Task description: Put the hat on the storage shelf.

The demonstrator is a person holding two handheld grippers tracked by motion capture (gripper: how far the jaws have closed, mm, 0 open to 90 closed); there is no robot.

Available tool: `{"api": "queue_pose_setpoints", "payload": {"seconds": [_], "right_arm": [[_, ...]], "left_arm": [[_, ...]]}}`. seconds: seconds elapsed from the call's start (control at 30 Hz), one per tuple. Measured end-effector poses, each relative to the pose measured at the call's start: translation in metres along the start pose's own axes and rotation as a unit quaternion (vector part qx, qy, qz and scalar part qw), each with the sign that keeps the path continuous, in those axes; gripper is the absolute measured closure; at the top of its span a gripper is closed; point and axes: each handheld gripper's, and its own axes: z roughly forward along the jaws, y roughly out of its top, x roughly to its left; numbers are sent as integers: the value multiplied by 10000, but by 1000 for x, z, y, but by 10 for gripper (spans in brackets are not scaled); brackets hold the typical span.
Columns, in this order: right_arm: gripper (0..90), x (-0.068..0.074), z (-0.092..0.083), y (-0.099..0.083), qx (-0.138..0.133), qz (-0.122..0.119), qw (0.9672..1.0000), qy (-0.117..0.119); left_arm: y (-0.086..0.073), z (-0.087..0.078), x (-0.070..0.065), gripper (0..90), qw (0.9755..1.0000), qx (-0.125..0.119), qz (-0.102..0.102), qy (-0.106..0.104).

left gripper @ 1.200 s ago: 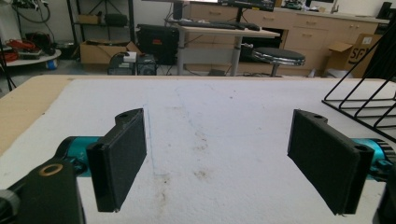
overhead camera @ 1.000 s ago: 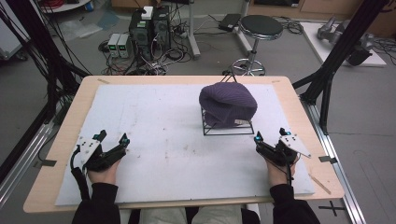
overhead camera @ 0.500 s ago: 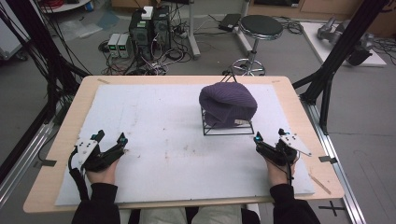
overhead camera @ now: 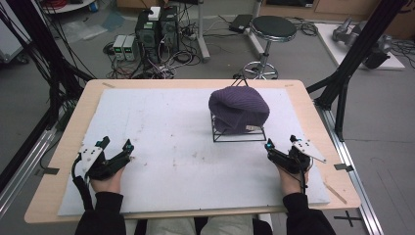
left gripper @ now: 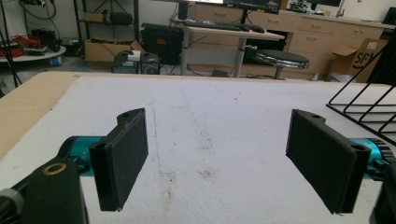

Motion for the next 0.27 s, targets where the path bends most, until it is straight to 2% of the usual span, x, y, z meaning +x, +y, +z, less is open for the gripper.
{"api": "queue_pose_setpoints", "payload": {"seconds": [0.27], "right_arm": [[111, 0, 1, -1, 66, 10, 10000, 20]], "left_arm": [[0, 0, 0, 211, 10000, 6, 1, 0]]}}
